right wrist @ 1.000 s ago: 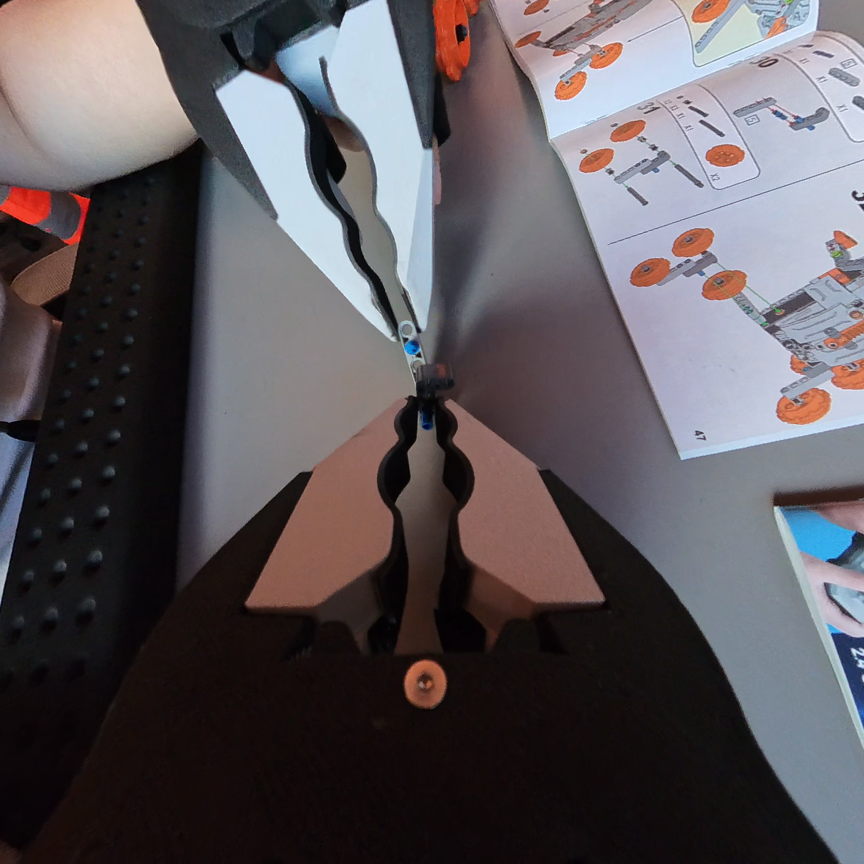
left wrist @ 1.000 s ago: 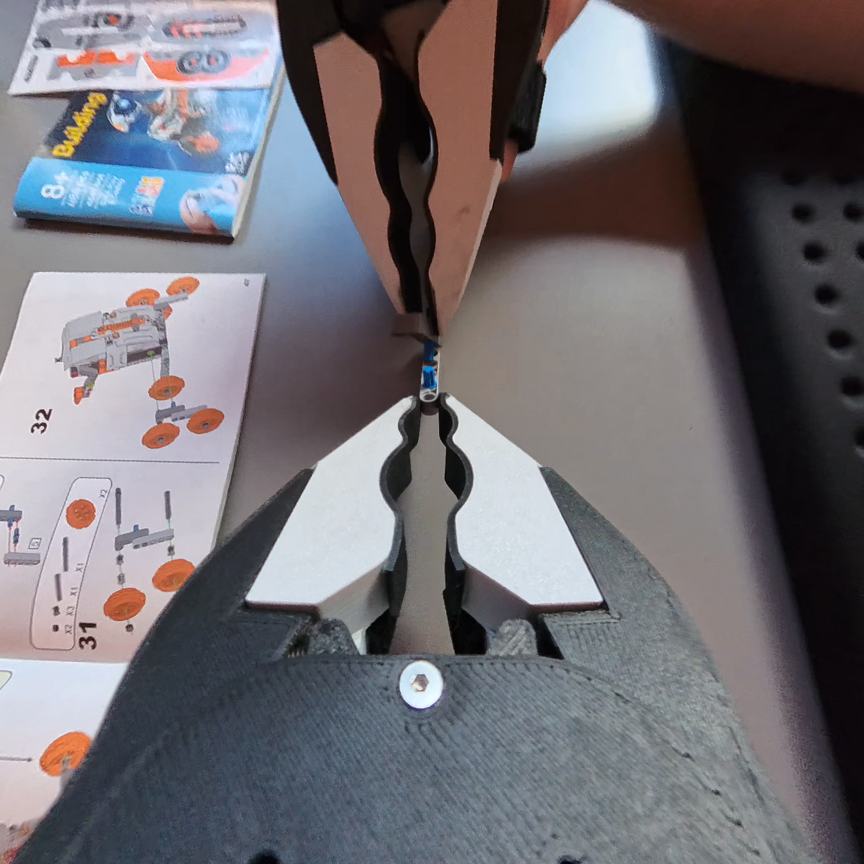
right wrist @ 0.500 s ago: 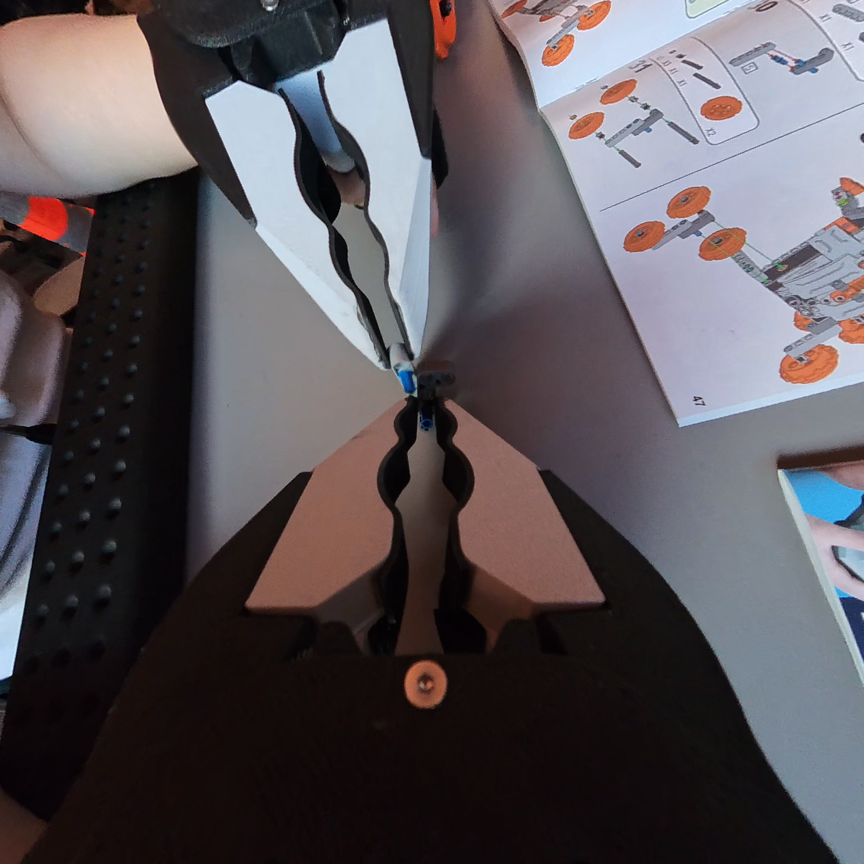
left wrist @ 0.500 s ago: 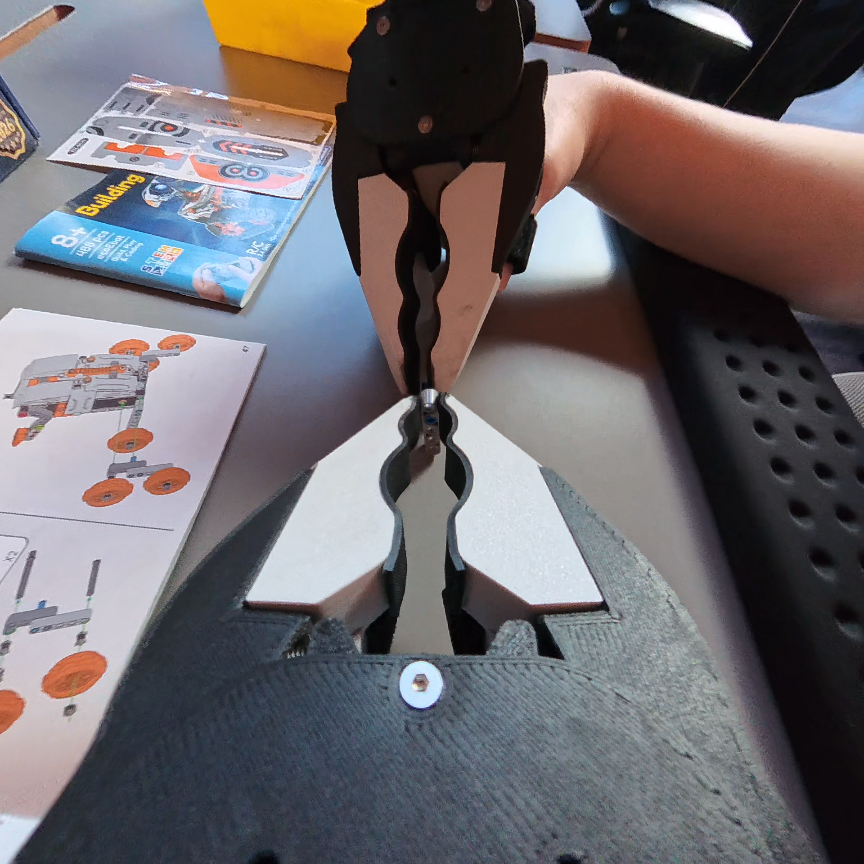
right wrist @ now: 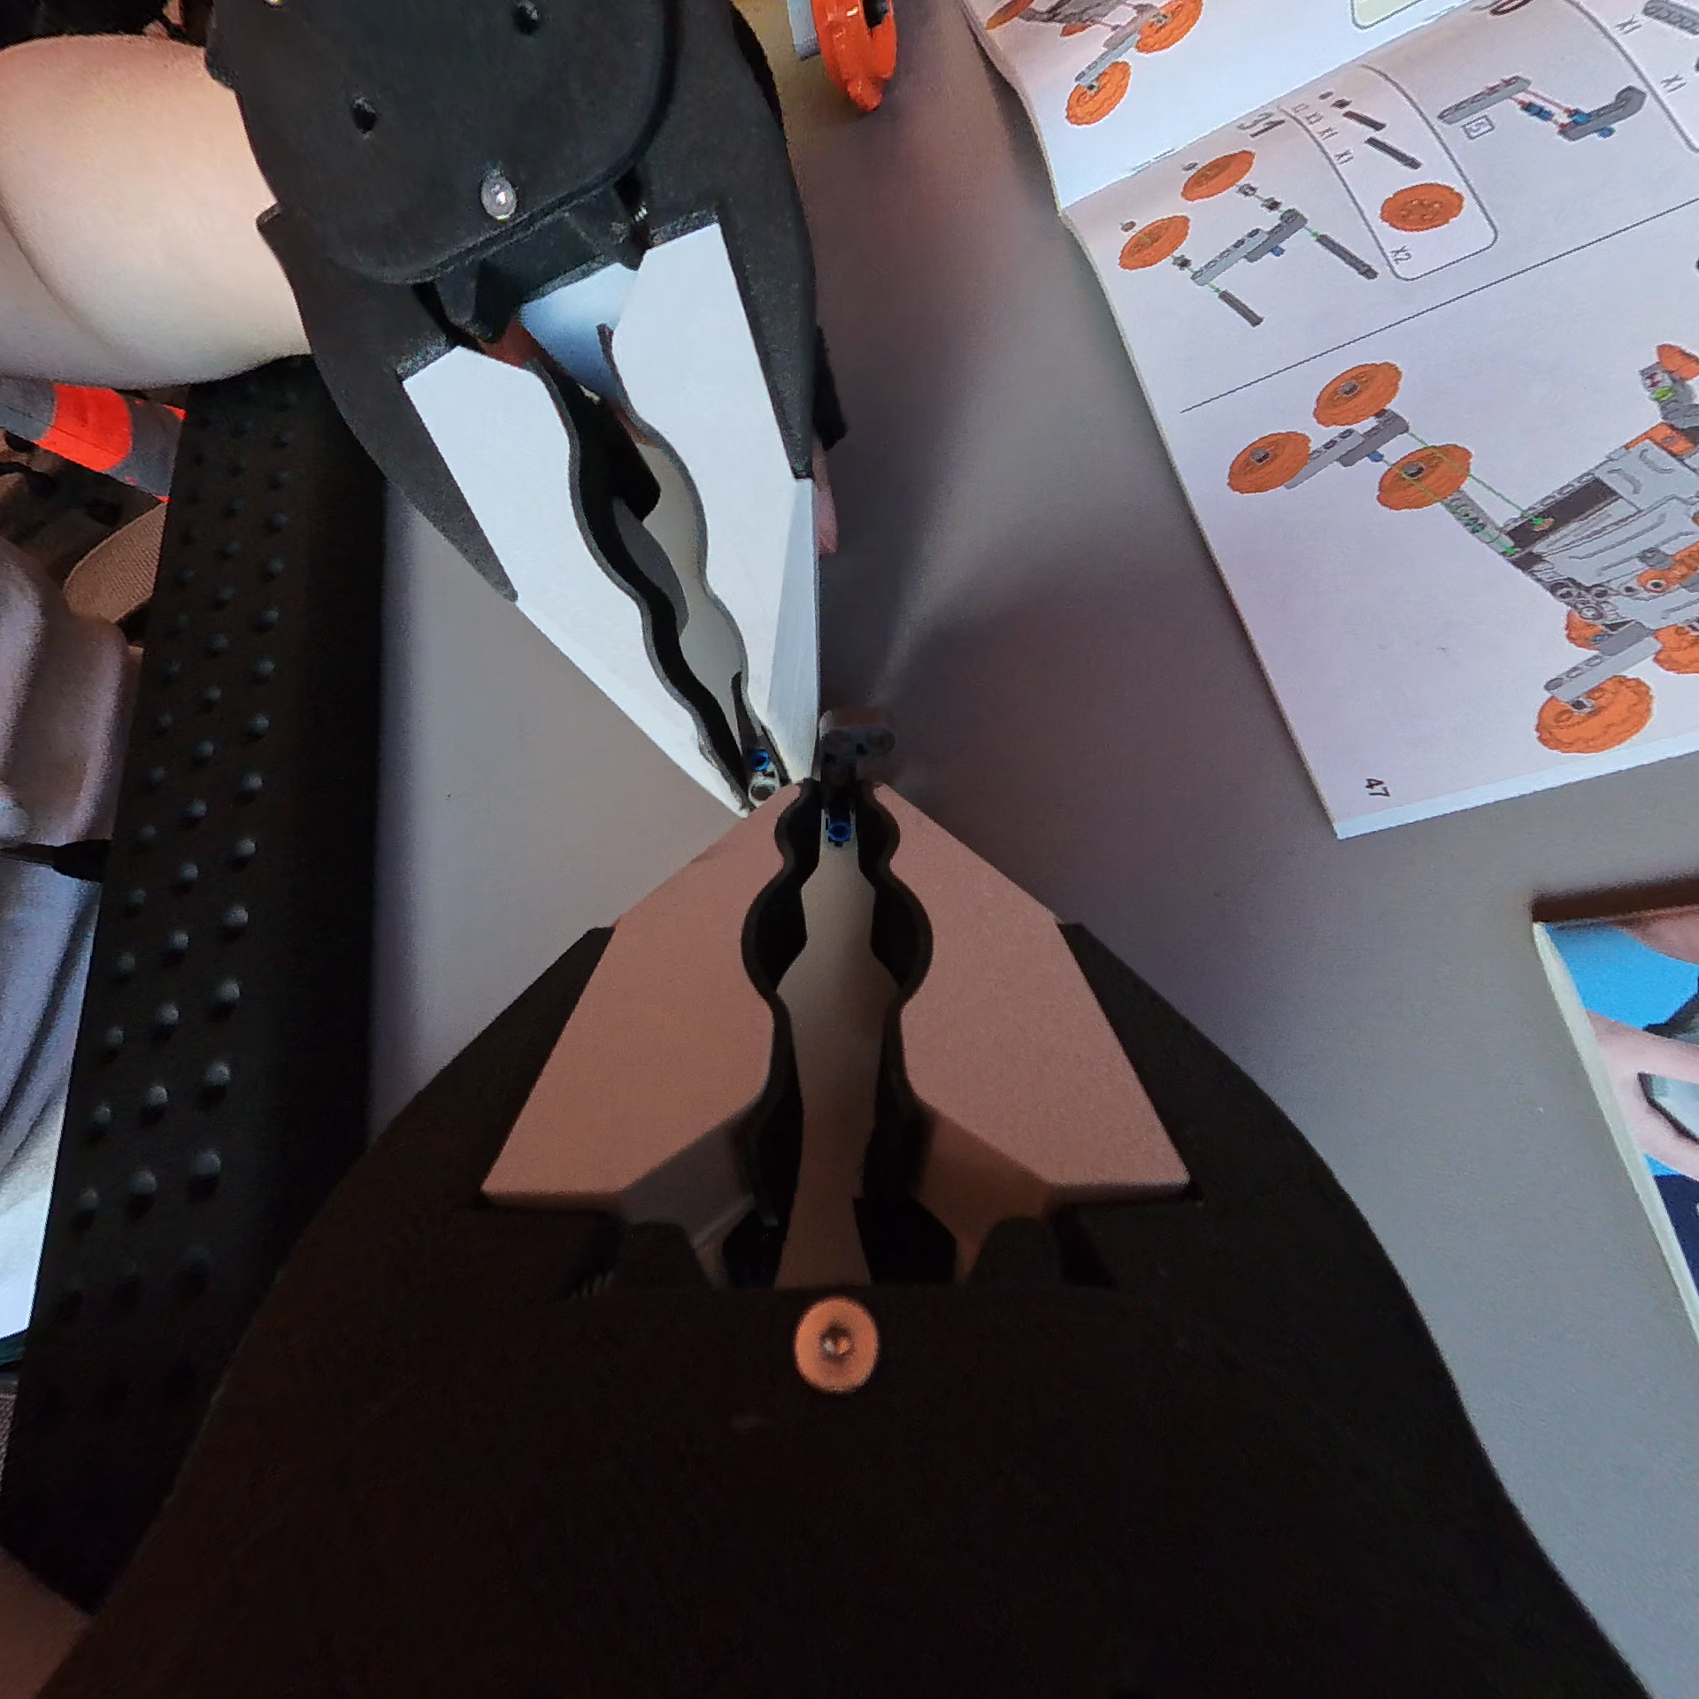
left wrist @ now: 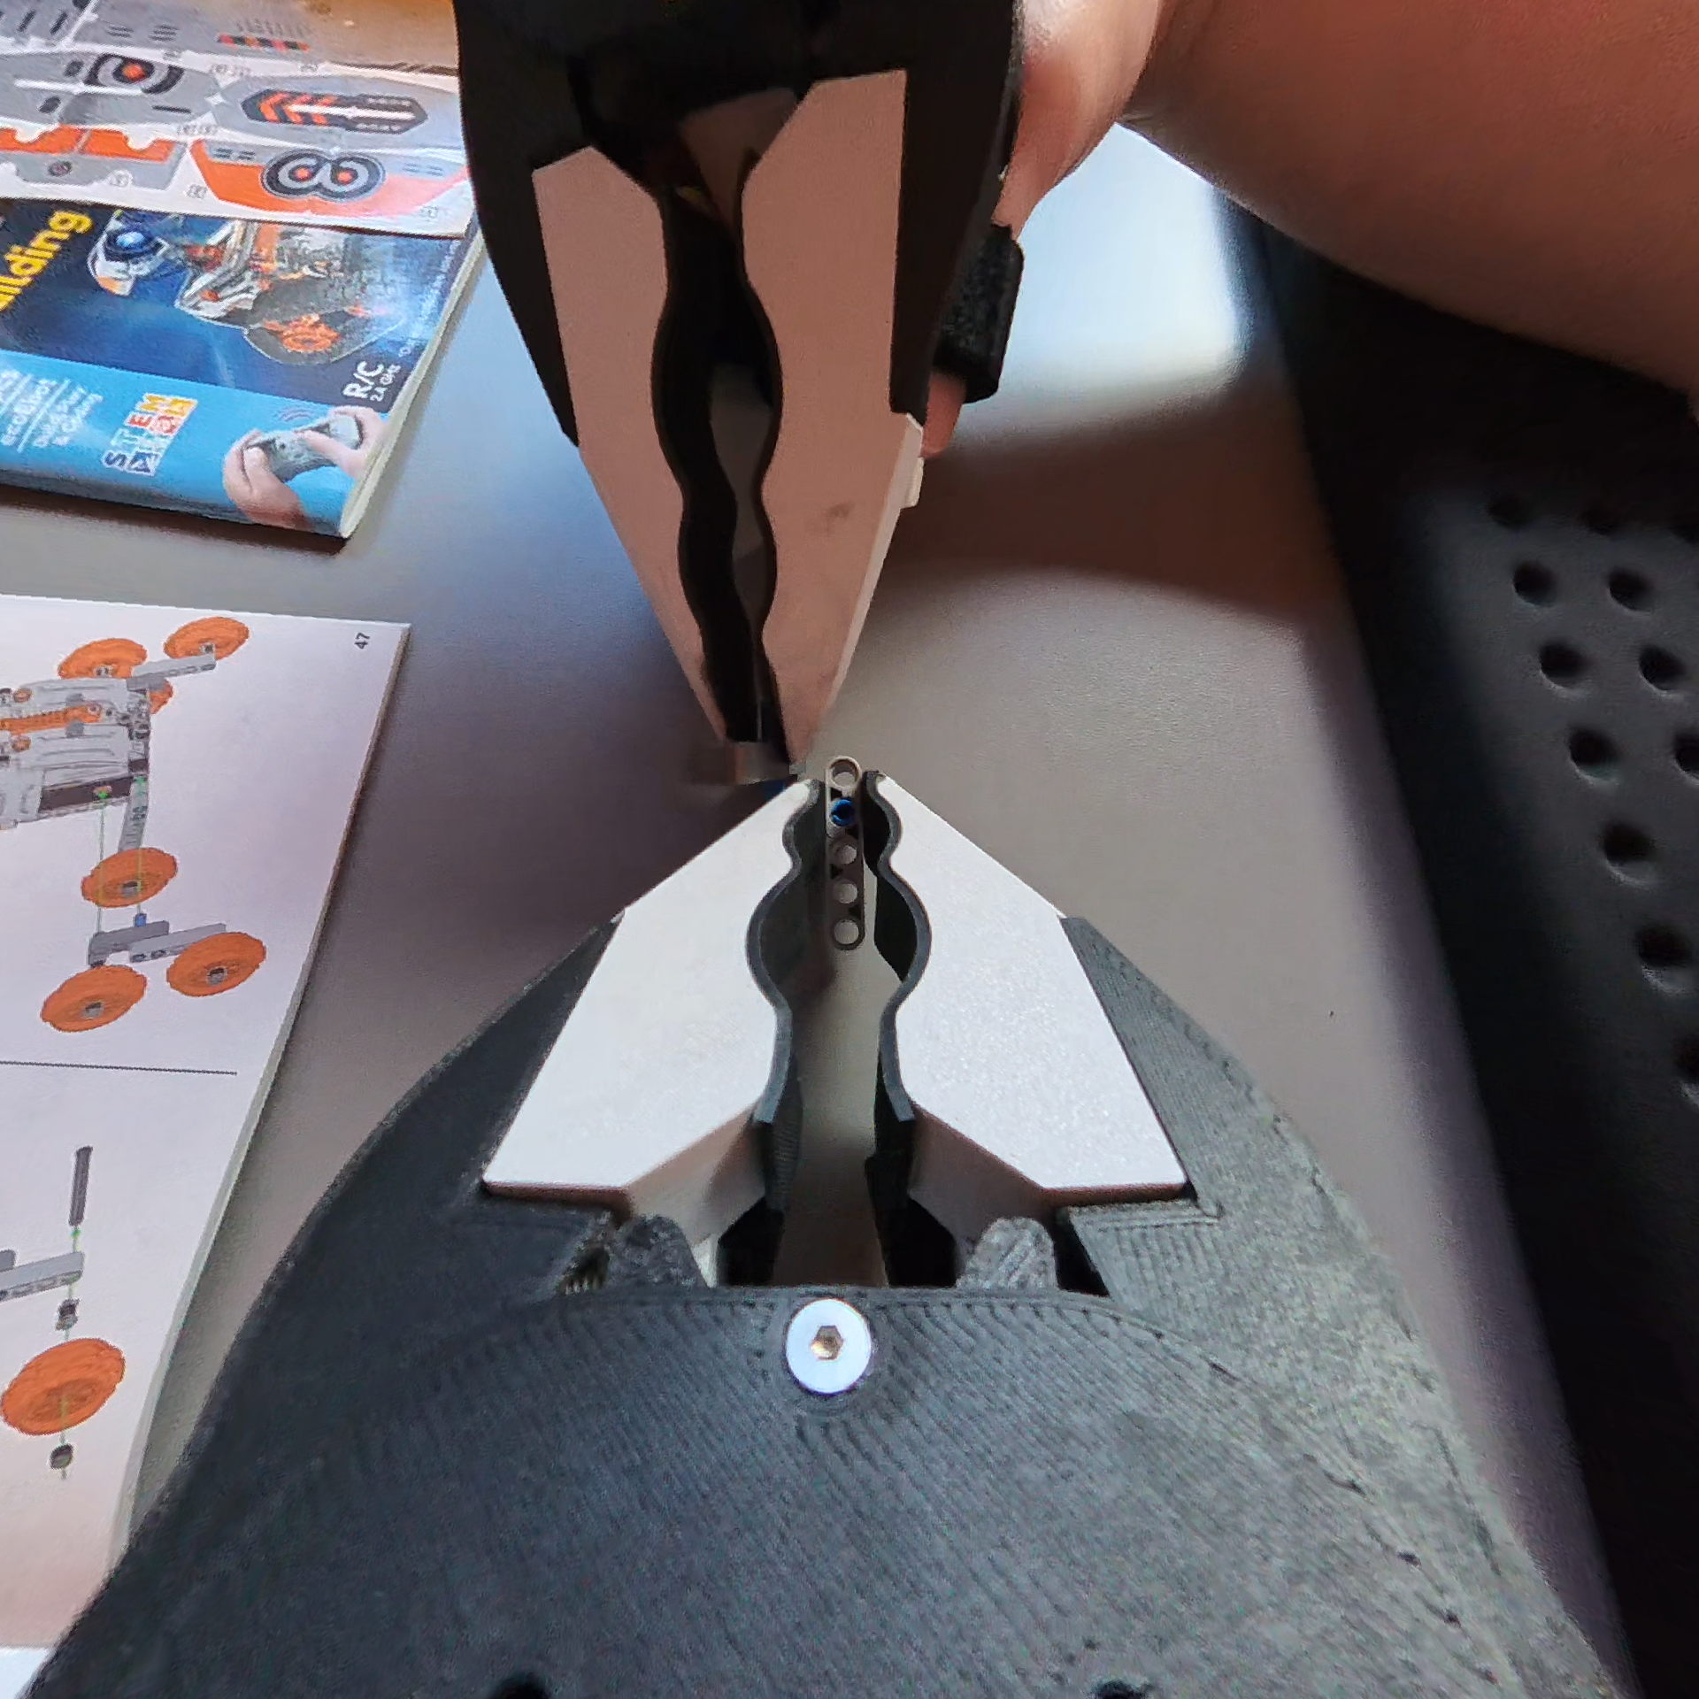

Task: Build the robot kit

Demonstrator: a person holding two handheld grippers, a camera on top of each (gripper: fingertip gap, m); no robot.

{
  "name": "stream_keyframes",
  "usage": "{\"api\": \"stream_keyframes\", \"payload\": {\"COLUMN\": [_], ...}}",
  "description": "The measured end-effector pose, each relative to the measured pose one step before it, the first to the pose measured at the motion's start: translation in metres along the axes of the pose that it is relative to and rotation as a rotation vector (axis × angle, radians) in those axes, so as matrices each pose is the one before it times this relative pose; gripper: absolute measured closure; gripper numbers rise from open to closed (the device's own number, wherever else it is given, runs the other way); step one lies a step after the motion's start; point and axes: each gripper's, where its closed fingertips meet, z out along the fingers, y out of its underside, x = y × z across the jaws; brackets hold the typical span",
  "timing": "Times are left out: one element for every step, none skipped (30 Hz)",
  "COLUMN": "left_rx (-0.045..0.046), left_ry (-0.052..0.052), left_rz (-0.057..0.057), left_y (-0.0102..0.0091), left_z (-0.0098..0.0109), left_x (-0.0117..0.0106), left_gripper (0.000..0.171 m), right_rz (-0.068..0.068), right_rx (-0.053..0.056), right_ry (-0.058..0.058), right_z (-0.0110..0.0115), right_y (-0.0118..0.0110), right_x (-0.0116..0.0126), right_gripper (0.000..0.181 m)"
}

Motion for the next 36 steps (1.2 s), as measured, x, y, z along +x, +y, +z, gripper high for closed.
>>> {"api": "stream_keyframes", "payload": {"left_rx": [0.00382,0.01247,0.02084,0.03025,0.03830,0.03947,0.04980,0.05558,0.05778,0.05966,0.05452,0.04337,0.03685,0.02998,0.01749,0.00788,0.00580,0.00570,0.00373,0.00154,0.00336,0.00566,0.00432,0.00310,0.00795,0.01218,0.01187,0.01129,0.01094,0.01132,0.01090,0.00444,0.00152,0.00252,0.00336,0.00025], "left_ry": [-0.0063,-0.0017,0.0092,0.0107,0.0102,0.0164,0.0309,0.0376,0.0395,0.0420,0.0434,0.0438,0.0393,0.0260,0.0128,0.0099,0.0083,-0.0014,-0.0048,-0.0023,-0.0037,-0.0079,-0.0069,-0.0069,-0.0122,-0.0159,-0.0109,-0.0063,-0.0067,-0.0085,-0.0067,-0.0022,-0.0013,-0.0020,-0.0010,-0.0016], "left_rz": [-0.0083,-0.0146,-0.0236,-0.0326,-0.0419,-0.0538,-0.0688,-0.0841,-0.0880,-0.0830,-0.0769,-0.0708,-0.0574,-0.0368,-0.0229,-0.0116,-0.0066,-0.0068,-0.0025,0.0011,0.0011,0.0005,-0.0001,-0.0002,0.0001,-0.0006,0.0019,0.0016,-0.0009,0.0017,0.0057,0.0021,0.0000,0.0011,0.0010,0.0012], "left_y": [-0.00005,-0.00100,-0.00198,-0.00348,-0.00463,-0.00502,-0.00701,-0.00840,-0.00906,-0.00934,-0.00842,-0.00682,-0.00602,-0.00483,-0.00288,-0.00142,-0.00097,-0.00090,-0.00029,0.00001,-0.00022,-0.00066,-0.00046,-0.00032,-0.00093,-0.00149,-0.00145,-0.00144,-0.00150,-0.00162,-0.00152,-0.00070,-0.00040,-0.00025,-0.00030,0.00027], "left_z": [-0.00120,-0.00207,-0.00309,-0.00398,-0.00460,-0.00485,-0.00522,-0.00538,-0.00535,-0.00512,-0.00473,-0.00408,-0.00335,-0.00271,-0.00174,-0.00092,-0.00030,0.00006,0.00045,0.00053,0.00046,0.00038,0.00019,0.00017,0.00001,-0.00024,-0.00013,-0.00028,-0.00024,-0.00041,-0.00030,-0.00007,0.00001,0.00020,0.00016,0.00045], "left_x": [-0.00242,-0.00270,-0.00189,-0.00218,-0.00290,-0.00272,-0.00118,-0.00058,-0.00025,0.00065,0.00151,0.00210,0.00236,0.00152,0.00052,0.00102,0.00125,0.00020,-0.00019,0.00016,-0.00001,-0.00065,-0.00045,-0.00059,-0.00130,-0.00202,-0.00123,-0.00062,-0.00072,-0.00107,-0.00054,0.00001,0.00006,-0.00001,0.00006,0.00007], "left_gripper": [0.166,0.166,0.167,0.166,0.166,0.166,0.166,0.166,0.166,0.166,0.166,0.166,0.167,0.167,0.167,0.167,0.167,0.167,0.167,0.167,0.167,0.167,0.167,0.166,0.166,0.166,0.166,0.166,0.166,0.166,0.166,0.166,0.166,0.166,0.166,0.166], "right_rz": [-0.0015,-0.0013,-0.0014,-0.0016,-0.0004,-0.0023,-0.0100,-0.0160,-0.0159,-0.0088,0.0004,0.0049,0.0070,0.0077,0.0082,0.0088,0.0078,0.0042,0.0001,0.0000,-0.0008,-0.0023,-0.0090,-0.0229,-0.0354,-0.0375,-0.0308,-0.0256,-0.0175,-0.0035,0.0101,0.0097,-0.0015,-0.0093,-0.0113,-0.0037], "right_rx": [-0.0022,-0.0025,-0.0020,-0.0026,-0.0045,-0.0075,-0.0076,-0.0075,-0.0068,-0.0052,-0.0035,-0.0005,0.0014,0.0014,0.0007,-0.0001,-0.0014,-0.0063,-0.0083,0.0098,0.0367,0.0567,0.0690,0.0788,0.0757,0.0515,0.0252,0.0114,0.0072,0.0108,0.0079,-0.0090,-0.0153,-0.0115,0.0002,0.0087], "right_ry": [0.0015,0.0021,0.0040,0.0045,0.0035,0.0067,0.0096,0.0092,0.0085,0.0072,0.0030,0.0005,-0.0025,-0.0044,-0.0056,-0.0053,-0.0009,0.0050,0.0079,0.0129,0.0077,-0.0018,0.0053,0.0224,0.0189,0.0169,0.0298,0.0354,0.0209,0.0100,0.0091,0.0098,0.0117,0.0176,0.0064,-0.0053], "right_z": [-0.00004,-0.00013,-0.00010,-0.00020,-0.00017,-0.00001,0.00021,0.00046,0.00039,0.00019,0.00013,0.00007,0.00021,0.00020,0.00037,0.00057,0.00046,0.00033,-0.00005,-0.00135,-0.00294,-0.00434,-0.00479,-0.00469,-0.00362,-0.00225,-0.00109,-0.00037,0.00032,0.00074,0.00136,0.00162,0.00168,0.00142,0.00123,0.00123], "right_y": [0.00006,0.00003,0.00000,0.00001,0.00009,0.00031,-0.00002,-0.00015,-0.00012,0.00005,0.00003,-0.00003,-0.00007,0.00000,0.00012,0.00039,0.00069,0.00125,0.00154,-0.00180,-0.00668,-0.01069,-0.01374,-0.01601,-0.01553,-0.01143,-0.00675,-0.00372,-0.00231,-0.00228,-0.00123,0.00155,0.00272,0.00197,0.00010,-0.00163], "right_x": [0.00006,0.00010,0.00028,0.00034,-0.00010,-0.00012,-0.00015,-0.00051,-0.00051,-0.00018,-0.00008,0.00010,0.00009,-0.00007,-0.00017,-0.00012,0.00065,0.00120,0.00136,0.00189,0.00086,-0.00137,-0.00124,-0.00002,-0.00157,-0.00223,0.00049,0.00224,0.00100,0.00035,0.00129,0.00183,0.00190,0.00220,0.00018,-0.00183], "right_gripper": [0.174,0.174,0.175,0.175,0.175,0.175,0.175,0.175,0.175,0.175,0.175,0.175,0.175,0.175,0.175,0.175,0.175,0.173,0.167,0.161,0.157,0.157,0.157,0.158,0.160,0.163,0.164,0.166,0.167,0.169,0.169,0.169,0.168,0.168,0.168,0.168]}}
